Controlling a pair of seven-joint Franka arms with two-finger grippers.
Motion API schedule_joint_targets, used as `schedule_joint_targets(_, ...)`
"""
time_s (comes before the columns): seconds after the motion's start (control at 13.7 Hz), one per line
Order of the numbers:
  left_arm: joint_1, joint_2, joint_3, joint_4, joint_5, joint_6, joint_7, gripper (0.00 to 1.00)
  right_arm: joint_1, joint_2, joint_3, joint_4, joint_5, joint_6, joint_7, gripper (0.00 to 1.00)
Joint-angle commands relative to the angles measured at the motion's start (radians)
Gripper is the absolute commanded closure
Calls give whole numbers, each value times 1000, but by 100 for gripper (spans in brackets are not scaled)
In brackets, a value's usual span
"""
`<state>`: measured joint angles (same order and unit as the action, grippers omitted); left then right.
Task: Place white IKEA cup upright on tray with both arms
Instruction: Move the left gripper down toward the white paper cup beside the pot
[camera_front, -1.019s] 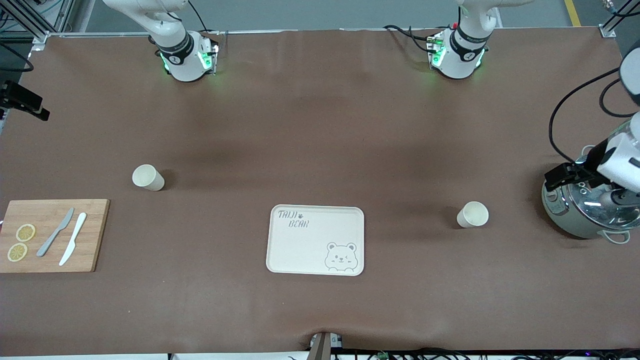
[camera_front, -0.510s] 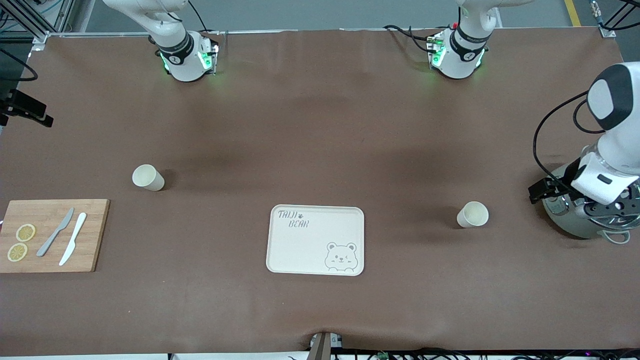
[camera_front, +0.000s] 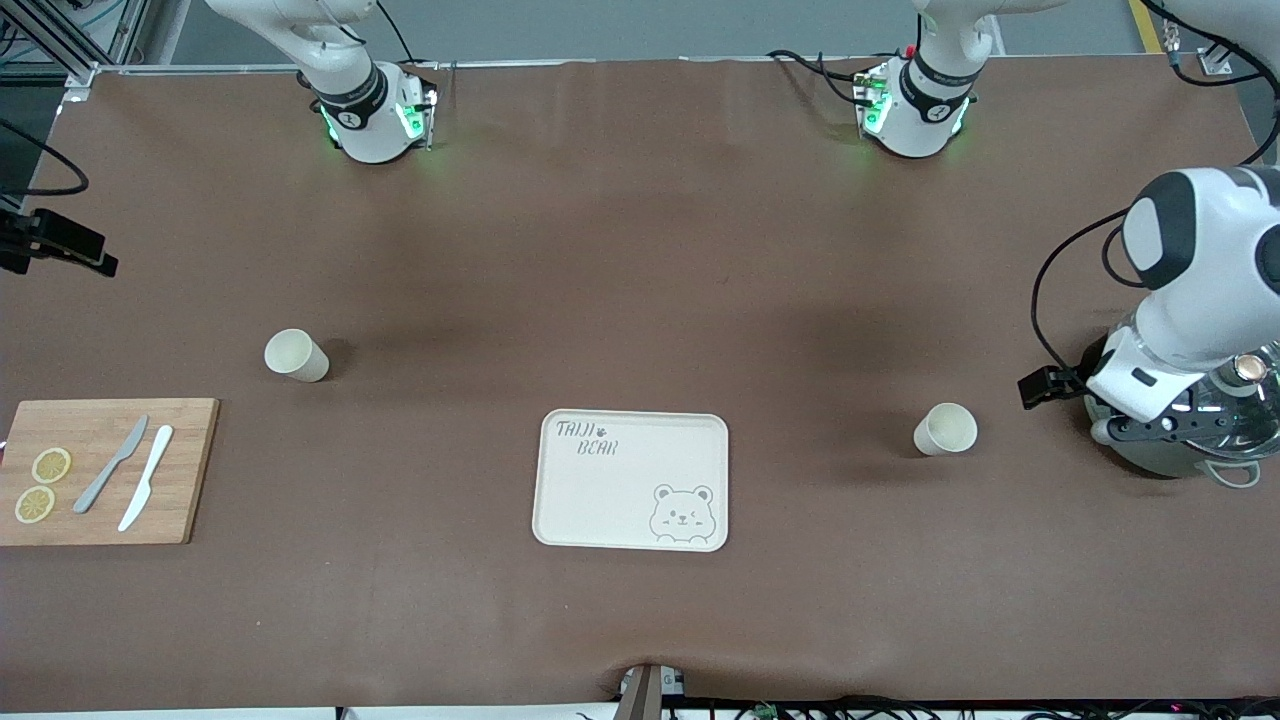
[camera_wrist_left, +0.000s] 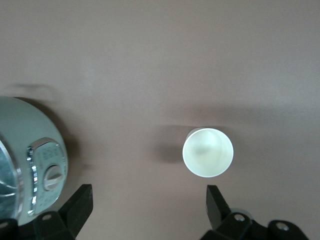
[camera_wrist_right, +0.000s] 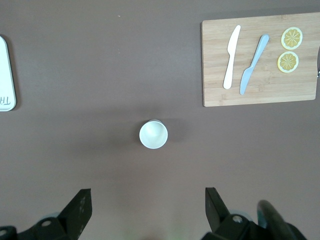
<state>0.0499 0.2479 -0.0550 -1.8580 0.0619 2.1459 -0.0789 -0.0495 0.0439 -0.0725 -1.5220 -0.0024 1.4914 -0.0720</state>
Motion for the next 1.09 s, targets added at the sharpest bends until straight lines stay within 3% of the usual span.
schedule_joint_targets(0.0,-7,22,-8,-41,-14,67,-19,0,-18,40,10,32,1,1,-15,0)
schedule_joint_targets(0.44,-21,165,-13,-40,-19,184,-19,0,-30,97,10,28,13,3,-12,0)
schedule_joint_targets(0.95,-22,249,-19,-35,-59,256,-18,0,-58,223,10,28,5,-36,-2,0)
schedule_joint_targets(1.02,-22,249,-19,-36,-60,255,-16,12,-65,246,11,29,7,-36,-5,0)
